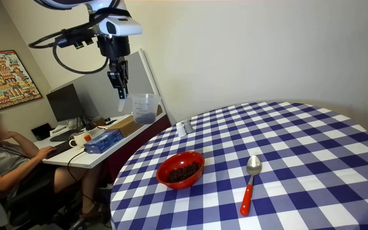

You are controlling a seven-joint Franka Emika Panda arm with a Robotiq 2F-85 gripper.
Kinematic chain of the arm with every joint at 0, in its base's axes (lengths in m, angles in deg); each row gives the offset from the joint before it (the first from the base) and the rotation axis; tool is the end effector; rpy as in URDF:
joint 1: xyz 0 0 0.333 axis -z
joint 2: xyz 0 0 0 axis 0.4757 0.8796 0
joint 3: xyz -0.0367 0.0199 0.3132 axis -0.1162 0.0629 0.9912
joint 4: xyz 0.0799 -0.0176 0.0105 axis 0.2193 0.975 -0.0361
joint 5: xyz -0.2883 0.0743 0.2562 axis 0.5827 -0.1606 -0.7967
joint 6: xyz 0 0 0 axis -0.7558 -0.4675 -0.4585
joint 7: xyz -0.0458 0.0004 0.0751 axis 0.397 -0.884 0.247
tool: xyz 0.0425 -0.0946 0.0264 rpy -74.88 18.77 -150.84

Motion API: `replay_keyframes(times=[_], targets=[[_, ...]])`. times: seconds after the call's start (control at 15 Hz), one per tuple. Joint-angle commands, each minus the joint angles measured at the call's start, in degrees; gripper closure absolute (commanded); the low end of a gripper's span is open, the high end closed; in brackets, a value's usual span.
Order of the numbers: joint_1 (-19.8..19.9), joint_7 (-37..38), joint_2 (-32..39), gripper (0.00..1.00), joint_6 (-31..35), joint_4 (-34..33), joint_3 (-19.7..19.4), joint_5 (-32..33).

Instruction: Pour some contents from the clear jar into the orange bowl

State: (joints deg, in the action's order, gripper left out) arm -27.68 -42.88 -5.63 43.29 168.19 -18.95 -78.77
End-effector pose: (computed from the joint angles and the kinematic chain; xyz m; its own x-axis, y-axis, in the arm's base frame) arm 0.4563 -0.0123 0.3993 0.5537 -0.7788 -0.2946 -0.8318 -0.5013 -0.2383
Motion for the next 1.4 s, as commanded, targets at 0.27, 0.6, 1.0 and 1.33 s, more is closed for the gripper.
replay_keyframes(times=[0.27, 0.6, 1.0, 1.33], targets=[[4.69, -5.41, 1.75, 0.93, -0.73, 6.39, -3.96, -10.73], [7.69, -8.59, 5.27, 0.93, -1.08, 6.51, -6.54, -18.20], [8.21, -12.54, 10.64, 0.93, -2.47, 3.54, -6.56, -25.50], [8.34, -12.43, 13.49, 0.93, -2.28, 0.98, -6.47, -27.02]])
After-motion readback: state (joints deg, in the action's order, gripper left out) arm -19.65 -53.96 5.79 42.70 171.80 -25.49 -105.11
